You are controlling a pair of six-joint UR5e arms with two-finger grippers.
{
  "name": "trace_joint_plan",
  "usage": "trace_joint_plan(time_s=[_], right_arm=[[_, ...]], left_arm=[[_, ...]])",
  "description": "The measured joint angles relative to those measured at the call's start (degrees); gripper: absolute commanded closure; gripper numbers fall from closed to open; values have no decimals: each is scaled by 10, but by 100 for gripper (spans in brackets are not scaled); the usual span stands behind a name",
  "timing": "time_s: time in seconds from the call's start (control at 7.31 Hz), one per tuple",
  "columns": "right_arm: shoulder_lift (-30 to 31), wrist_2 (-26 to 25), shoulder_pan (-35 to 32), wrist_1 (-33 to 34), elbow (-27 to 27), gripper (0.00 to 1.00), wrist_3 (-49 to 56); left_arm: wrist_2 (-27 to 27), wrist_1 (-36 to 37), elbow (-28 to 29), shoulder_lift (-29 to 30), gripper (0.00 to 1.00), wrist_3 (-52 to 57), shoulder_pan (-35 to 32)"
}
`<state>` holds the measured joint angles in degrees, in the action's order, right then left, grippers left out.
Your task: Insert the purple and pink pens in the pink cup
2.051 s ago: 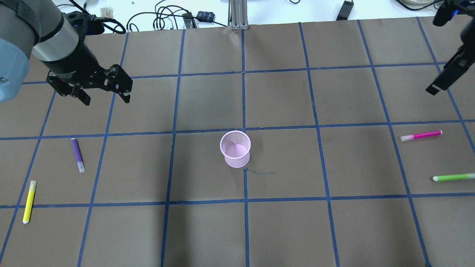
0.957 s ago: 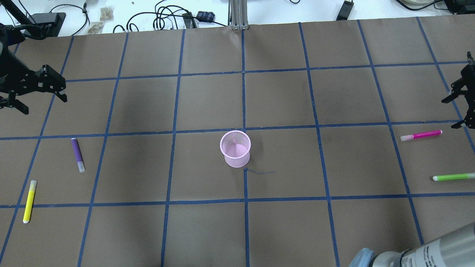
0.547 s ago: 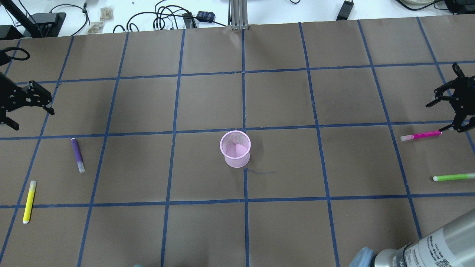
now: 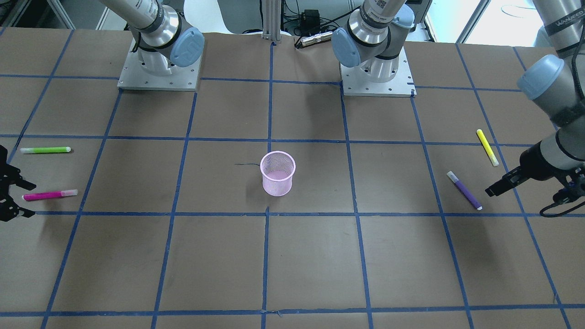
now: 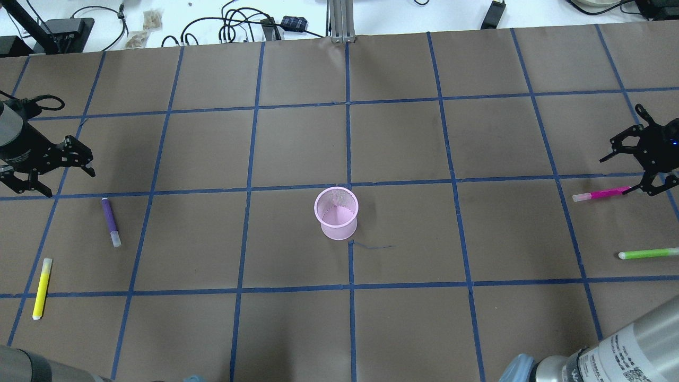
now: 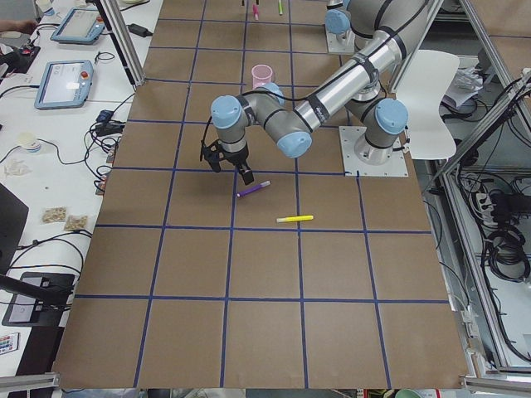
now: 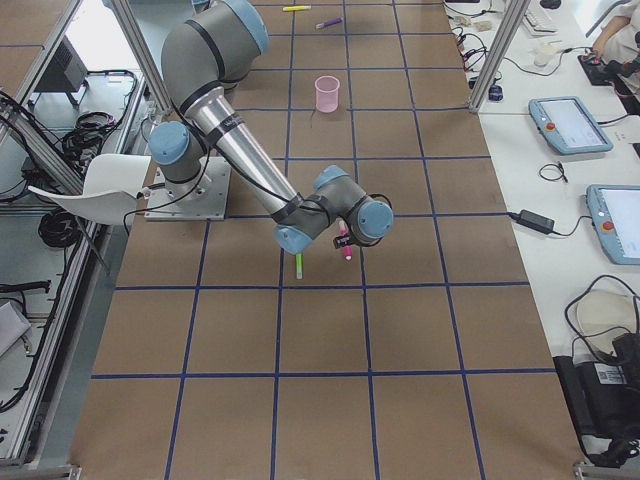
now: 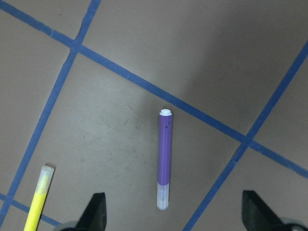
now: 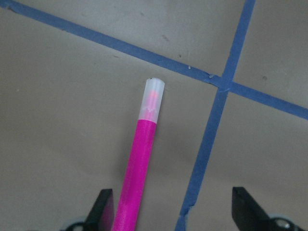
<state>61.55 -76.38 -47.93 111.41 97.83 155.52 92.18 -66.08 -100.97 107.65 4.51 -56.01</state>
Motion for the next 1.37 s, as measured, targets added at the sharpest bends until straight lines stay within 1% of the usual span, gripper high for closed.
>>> trace_joint_plan(time_s=[0.14, 0.27, 0.41, 0.55, 0.68, 0.82, 1.09, 1.23, 1.37], right_arm=[[-3, -2, 1, 3, 1, 15, 1], [-4, -3, 3, 4, 2, 17, -2], [-4, -5, 4, 4, 2, 22, -2], [-4, -6, 4, 4, 3, 23, -1], [-4, -7, 5, 4, 3, 23, -1], [-4, -7, 7, 4, 4, 24, -1], [-6, -9, 16, 5, 6, 33, -2], [-7, -9, 18, 5, 6, 39, -3], [-8, -10, 18, 4, 6, 48, -4]], left_arm=[[0, 13, -6, 18, 0, 1, 0], [0, 18, -11, 34, 0, 3, 0], [1, 20, -13, 49, 0, 6, 0], [0, 28, -13, 64, 0, 7, 0], [0, 45, -13, 77, 11, 9, 0], [-1, 60, -13, 86, 11, 13, 0], [-2, 69, -13, 96, 18, 16, 0], [-2, 70, -13, 99, 28, 15, 0], [-2, 71, -13, 101, 44, 14, 0]])
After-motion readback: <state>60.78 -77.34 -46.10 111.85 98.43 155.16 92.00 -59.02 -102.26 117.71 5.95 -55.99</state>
